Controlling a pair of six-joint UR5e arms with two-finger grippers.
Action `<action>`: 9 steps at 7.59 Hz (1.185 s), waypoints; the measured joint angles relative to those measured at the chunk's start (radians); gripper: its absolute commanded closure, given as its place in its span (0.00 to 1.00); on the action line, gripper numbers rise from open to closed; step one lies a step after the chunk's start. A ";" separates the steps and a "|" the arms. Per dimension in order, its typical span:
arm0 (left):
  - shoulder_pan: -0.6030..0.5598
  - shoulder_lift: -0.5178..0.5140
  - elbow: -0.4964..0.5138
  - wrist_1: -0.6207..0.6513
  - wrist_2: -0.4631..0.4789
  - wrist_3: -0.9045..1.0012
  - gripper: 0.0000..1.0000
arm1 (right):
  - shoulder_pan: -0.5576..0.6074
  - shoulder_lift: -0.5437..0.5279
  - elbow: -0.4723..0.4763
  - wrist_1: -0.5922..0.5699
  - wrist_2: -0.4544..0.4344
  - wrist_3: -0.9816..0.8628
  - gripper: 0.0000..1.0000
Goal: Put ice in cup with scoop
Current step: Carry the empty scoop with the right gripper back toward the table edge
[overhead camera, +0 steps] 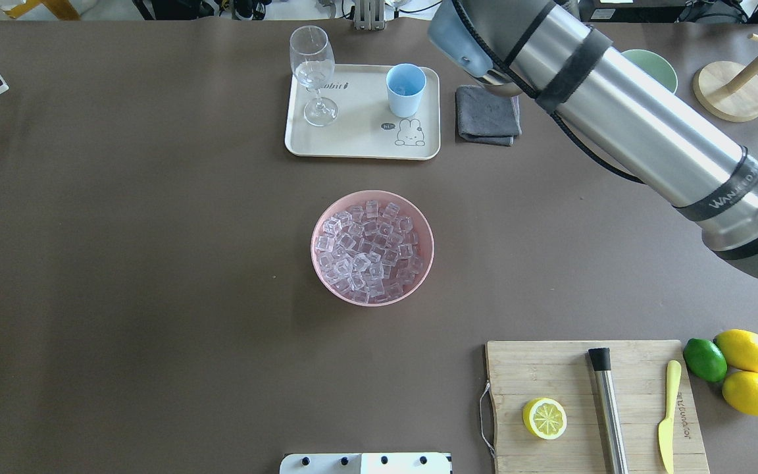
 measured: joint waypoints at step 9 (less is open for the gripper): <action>0.003 -0.003 0.004 0.000 0.000 0.000 0.02 | 0.128 -0.831 0.875 0.236 0.047 0.520 1.00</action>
